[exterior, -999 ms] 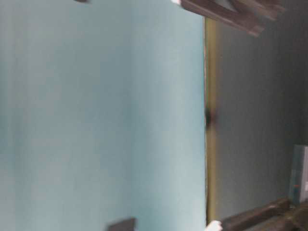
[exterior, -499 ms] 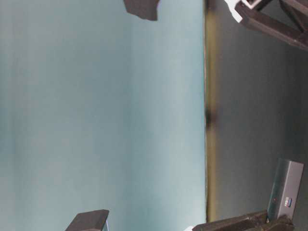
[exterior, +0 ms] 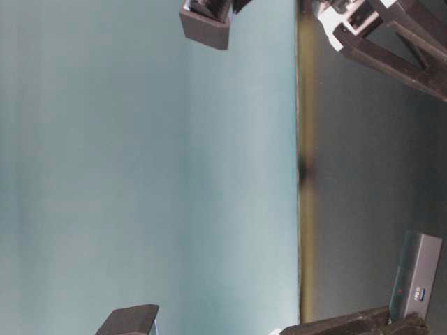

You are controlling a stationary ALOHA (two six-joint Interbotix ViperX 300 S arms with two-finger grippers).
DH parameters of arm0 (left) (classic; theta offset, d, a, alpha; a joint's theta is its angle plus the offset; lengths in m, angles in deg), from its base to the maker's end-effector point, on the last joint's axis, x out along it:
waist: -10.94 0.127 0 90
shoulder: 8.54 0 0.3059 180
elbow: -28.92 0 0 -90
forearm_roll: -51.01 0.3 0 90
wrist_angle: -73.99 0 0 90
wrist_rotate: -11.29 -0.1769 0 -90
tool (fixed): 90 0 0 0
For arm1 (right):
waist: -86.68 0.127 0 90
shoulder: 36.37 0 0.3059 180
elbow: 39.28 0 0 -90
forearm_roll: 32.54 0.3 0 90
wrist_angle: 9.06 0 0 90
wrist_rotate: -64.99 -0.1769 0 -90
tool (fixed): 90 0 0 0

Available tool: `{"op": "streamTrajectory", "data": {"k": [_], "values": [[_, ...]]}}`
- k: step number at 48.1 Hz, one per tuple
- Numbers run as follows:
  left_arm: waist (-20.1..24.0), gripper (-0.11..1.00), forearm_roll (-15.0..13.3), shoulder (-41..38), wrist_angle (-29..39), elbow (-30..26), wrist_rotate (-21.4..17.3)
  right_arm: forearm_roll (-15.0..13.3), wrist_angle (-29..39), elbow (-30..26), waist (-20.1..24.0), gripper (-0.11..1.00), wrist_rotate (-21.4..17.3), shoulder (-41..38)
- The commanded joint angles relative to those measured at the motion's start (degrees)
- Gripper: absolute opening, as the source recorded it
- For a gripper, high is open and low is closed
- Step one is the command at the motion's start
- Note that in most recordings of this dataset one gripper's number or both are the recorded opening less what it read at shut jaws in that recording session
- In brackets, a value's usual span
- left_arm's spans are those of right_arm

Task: Insert the LAN cable into the hub.
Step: 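Lift both and bring the blue plug toward the hub's port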

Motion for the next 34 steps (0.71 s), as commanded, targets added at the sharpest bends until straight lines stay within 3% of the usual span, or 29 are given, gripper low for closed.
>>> {"op": "streamTrajectory", "data": {"k": [1,21,28,34], "values": [[-0.18,0.28,0.18,0.88,-0.26,-0.53,0.09,0.09,-0.26,-0.88,0.53,0.6,0.44,-0.79],[-0.18,0.28,0.26,0.88,-0.26,-0.53,0.09,-0.09,-0.18,-0.7,1.14,0.36,0.44,-1.32],[-0.18,0.28,0.26,0.88,-0.26,-0.7,-0.09,-0.09,-0.18,-0.62,1.41,0.15,0.18,-1.23],[-0.18,0.28,0.26,0.88,-0.26,-1.49,-1.23,0.44,0.53,-0.88,1.49,0.15,-0.97,0.35]]}}
